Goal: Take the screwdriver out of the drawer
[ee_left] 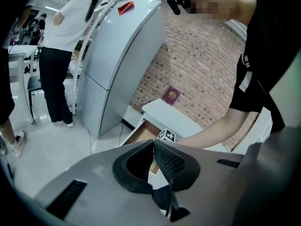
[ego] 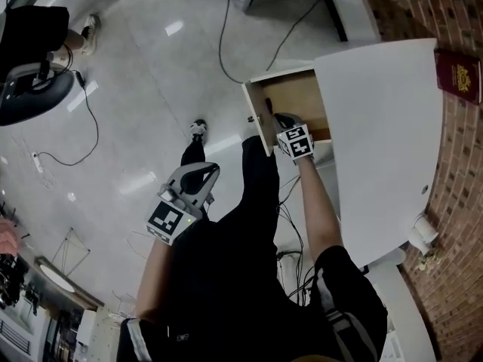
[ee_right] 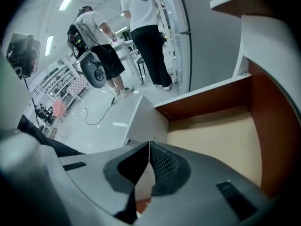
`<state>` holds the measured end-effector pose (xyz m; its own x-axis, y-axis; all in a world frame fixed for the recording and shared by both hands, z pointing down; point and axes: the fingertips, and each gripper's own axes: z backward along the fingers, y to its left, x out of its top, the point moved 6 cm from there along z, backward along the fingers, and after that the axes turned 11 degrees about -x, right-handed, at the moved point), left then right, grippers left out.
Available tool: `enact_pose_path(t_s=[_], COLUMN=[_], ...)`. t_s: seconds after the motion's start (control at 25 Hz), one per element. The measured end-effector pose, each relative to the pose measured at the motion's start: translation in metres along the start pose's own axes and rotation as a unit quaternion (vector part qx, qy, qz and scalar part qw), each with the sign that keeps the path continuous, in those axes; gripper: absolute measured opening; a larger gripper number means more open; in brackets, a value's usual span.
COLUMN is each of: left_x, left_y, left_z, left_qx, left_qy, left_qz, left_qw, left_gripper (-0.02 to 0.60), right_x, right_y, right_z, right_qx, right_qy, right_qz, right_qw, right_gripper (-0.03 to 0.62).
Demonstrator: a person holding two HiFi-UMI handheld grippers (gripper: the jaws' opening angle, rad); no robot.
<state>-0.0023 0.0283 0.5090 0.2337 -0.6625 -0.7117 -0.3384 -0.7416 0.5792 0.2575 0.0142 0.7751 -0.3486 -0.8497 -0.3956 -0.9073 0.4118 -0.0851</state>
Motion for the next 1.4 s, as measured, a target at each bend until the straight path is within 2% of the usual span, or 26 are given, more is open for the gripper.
enact_pose_path(t_s=[0.08,0.16,0.32,0.48,0.56,0.84,1.0,1.12,1.28,1.4], left_x=[-0.005,-0.009,-0.012,-0.024,-0.031,-0.048,-0.053,-0.059,-0.063,-0.065], left_y=[0.004,0.006,0.008,0.006,0.005,0.009,0.015,0.016,0.018,0.022], left_z=[-0.001,-0.003,-0.005,-0.001,0.001,0.004,0.006,0.006,0.006,0.007], left_qx=[0.005,0.011,0.014,0.032,0.038,0.051,0.059,0.067,0.070,0.069], left_qy=[-0.003,-0.007,-0.010,0.002,0.006,0.011,0.013,0.018,0.016,0.016], left_qz=[0.009,0.021,0.026,0.047,0.058,0.075,0.084,0.093,0.106,0.108], left_qw=[0.9999,0.9997,0.9995,0.9984,0.9976,0.9958,0.9946,0.9933,0.9917,0.9916], left_gripper=[0.018,0.018,0.018,0.018,0.018,0.018,0.018,0.018,0.018,0.018], right_x=[-0.003,-0.006,-0.015,-0.029,-0.035,-0.040,-0.043,-0.043,-0.044,-0.036], right_y=[-0.004,-0.007,-0.013,-0.014,-0.017,-0.030,-0.035,-0.034,-0.038,-0.036], right_z=[-0.018,-0.034,-0.062,-0.087,-0.095,-0.114,-0.122,-0.126,-0.126,-0.129], right_qx=[0.008,0.014,0.025,0.053,0.060,0.082,0.097,0.130,0.151,0.146], right_qy=[0.013,0.026,0.049,0.079,0.091,0.098,0.112,0.121,0.138,0.132], right_qz=[0.008,0.019,0.031,0.023,0.019,-0.040,-0.049,-0.060,-0.071,-0.068], right_qw=[1.000,0.999,0.998,0.995,0.994,0.991,0.988,0.982,0.976,0.978], right_gripper=[0.060,0.102,0.129,0.197,0.210,0.210,0.193,0.147,0.157,0.160])
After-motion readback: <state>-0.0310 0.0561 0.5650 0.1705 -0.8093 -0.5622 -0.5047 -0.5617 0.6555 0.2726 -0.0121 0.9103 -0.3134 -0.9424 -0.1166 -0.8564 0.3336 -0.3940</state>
